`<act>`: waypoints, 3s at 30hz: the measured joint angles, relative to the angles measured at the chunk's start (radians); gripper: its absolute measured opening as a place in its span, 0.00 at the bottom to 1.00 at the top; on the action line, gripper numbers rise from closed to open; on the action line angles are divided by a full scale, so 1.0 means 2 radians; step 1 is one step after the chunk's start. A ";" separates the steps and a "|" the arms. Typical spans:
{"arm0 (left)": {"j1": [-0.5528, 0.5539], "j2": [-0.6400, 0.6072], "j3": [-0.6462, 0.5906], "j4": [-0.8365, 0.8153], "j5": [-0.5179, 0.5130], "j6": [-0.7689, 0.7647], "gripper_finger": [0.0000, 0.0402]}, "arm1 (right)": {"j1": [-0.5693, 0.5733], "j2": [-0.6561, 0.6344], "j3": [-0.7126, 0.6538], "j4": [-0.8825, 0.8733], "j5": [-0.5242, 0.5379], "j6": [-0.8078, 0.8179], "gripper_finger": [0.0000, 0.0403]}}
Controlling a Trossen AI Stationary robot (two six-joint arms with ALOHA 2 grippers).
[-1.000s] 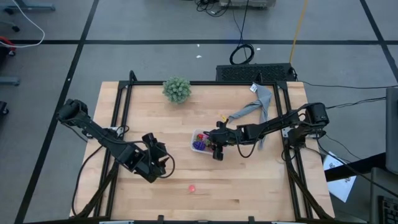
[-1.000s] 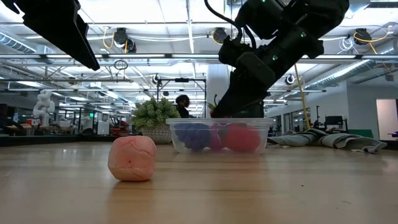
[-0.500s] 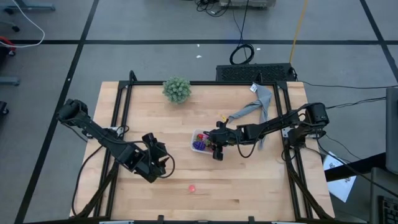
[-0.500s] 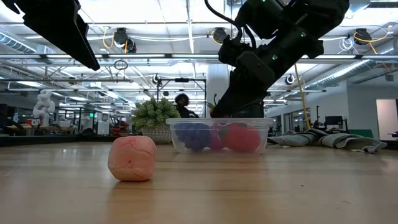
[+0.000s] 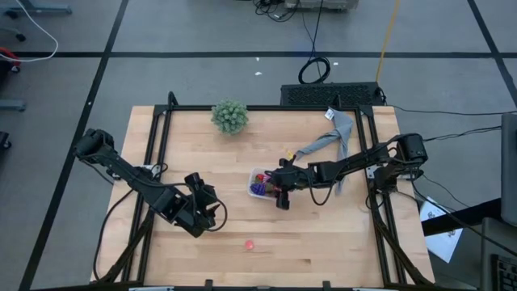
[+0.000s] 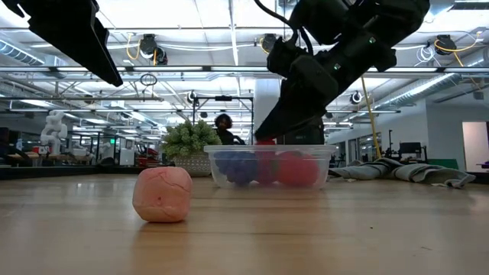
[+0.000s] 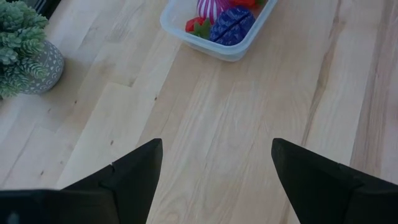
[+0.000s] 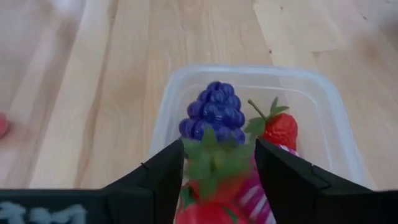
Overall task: Pick and placing Produce into tupperware
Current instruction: Put the strawberry into the transparent container, then put the peach into the transparent container
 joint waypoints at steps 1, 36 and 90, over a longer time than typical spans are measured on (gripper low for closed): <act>0.000 0.000 0.000 0.000 0.000 0.000 0.77 | 0.001 0.000 0.000 0.002 0.000 0.000 0.49; 0.000 0.000 0.000 0.074 0.001 0.013 0.77 | 0.050 -0.081 0.000 0.061 0.001 -0.036 0.54; -0.019 0.212 0.000 0.460 0.006 0.024 0.77 | 0.135 -0.143 0.000 0.000 0.006 -0.056 0.54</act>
